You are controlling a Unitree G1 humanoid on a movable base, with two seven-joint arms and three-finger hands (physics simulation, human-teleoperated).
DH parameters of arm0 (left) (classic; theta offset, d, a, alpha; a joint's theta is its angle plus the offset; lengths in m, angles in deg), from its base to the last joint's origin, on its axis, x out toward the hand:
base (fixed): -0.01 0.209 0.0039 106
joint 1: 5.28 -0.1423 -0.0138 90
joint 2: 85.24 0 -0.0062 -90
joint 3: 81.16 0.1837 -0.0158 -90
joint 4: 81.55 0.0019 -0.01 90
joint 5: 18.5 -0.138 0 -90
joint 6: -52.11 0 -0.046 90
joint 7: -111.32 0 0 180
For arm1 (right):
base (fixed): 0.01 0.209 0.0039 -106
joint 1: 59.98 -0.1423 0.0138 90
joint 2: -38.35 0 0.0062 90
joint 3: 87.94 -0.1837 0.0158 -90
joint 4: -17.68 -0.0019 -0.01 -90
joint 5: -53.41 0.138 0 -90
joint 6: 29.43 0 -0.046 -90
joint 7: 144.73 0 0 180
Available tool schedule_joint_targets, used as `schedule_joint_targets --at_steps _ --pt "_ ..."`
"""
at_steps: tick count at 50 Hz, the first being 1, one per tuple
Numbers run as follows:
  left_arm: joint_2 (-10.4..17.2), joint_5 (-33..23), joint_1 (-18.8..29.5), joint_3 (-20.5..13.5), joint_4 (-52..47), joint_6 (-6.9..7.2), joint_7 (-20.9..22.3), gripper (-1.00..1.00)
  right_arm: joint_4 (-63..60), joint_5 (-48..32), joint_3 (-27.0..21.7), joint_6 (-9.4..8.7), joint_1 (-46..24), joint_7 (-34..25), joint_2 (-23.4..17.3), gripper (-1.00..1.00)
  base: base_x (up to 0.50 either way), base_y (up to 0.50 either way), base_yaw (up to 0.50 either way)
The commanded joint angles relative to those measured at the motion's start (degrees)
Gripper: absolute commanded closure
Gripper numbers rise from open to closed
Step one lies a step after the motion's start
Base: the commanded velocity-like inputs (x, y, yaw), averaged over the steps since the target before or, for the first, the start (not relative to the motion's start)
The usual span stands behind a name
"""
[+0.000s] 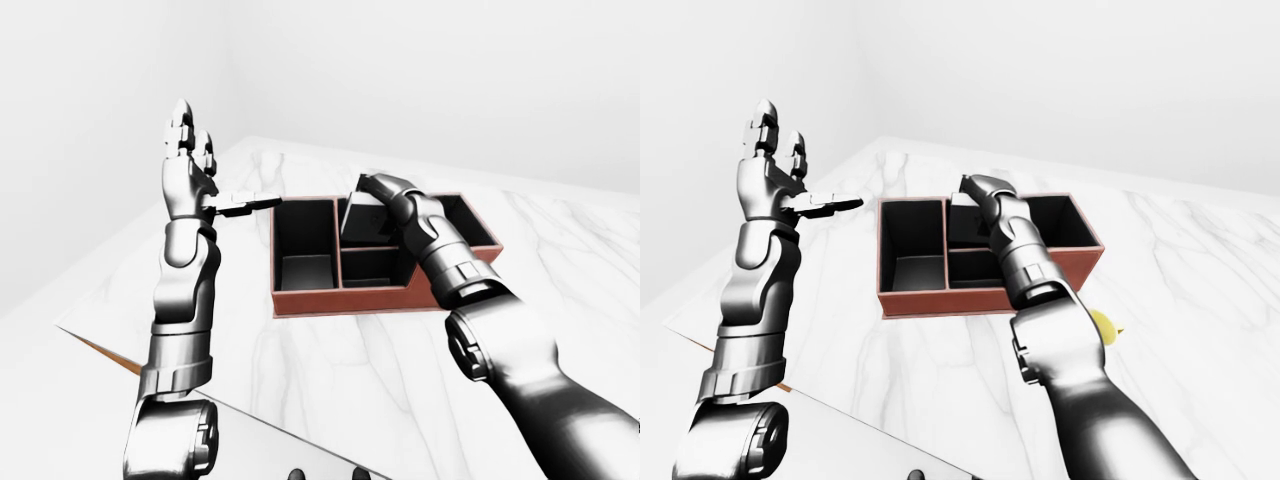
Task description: Pick up the book and place it in the front compartment of the caddy.
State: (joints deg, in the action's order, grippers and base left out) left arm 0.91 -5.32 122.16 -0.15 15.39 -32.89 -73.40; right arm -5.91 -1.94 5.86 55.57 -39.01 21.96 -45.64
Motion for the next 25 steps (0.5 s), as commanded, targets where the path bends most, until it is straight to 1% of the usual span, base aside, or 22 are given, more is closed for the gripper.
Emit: schedule_joint_targets --at_steps 1,25 --pt "0.0 0.0 0.1 0.0 0.4 0.0 0.1 -1.0 2.0 -0.2 -0.5 0.0 -0.4 4.4 1.0 1.0 0.0 0.0 0.0" --pt "0.1 0.4 0.1 -0.1 0.4 0.0 0.0 -1.0 2.7 -1.8 -0.1 0.0 -1.4 7.1 1.2 1.0 0.0 0.0 0.0"
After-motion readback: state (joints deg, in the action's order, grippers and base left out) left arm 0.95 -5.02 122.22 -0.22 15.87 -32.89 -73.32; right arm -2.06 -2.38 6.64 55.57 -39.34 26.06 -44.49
